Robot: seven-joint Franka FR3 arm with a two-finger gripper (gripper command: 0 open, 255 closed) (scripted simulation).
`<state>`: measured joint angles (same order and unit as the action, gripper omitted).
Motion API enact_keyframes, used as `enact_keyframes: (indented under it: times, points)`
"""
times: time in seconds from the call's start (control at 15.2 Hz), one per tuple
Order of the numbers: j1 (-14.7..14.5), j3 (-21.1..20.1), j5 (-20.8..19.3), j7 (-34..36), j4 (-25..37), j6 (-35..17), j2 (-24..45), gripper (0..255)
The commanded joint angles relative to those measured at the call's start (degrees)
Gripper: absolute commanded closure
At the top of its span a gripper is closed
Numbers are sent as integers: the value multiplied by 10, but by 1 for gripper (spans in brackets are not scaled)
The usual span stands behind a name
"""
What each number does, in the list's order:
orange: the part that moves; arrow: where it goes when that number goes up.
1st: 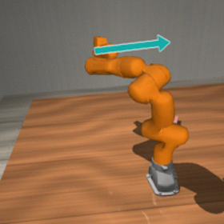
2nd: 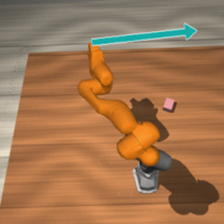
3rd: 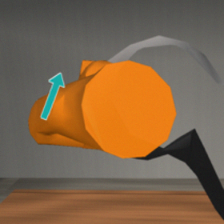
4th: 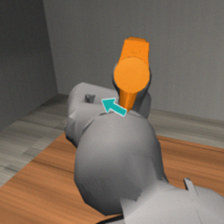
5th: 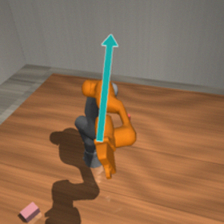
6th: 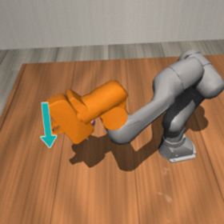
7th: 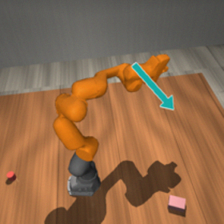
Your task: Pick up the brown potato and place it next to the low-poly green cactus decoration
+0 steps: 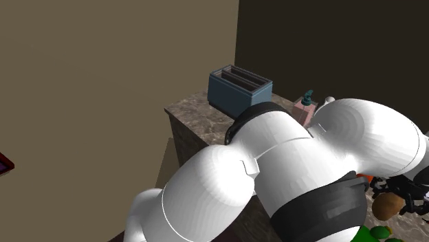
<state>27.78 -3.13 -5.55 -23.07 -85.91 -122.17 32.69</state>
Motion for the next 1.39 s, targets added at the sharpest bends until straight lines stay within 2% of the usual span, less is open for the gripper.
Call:
enact_keyframes:
  times: [0.0, 0.13, 0.2, 0.53, 0.79, 1.32]
  points:
    - [0, 0, 0, 0, 0, 0, 0, 255]
    - [0, 0, 0, 0, 0, 0, 0, 255]
    - [0, 0, 0, 0, 0, 0, 0, 0]
    - [0, 0, 0, 0, 0, 0, 0, 0]
    - [-1, -2, 3, -2, 25, 55, -31, 0]
    - [-1, -2, 3, -2, 25, 55, -31, 0]
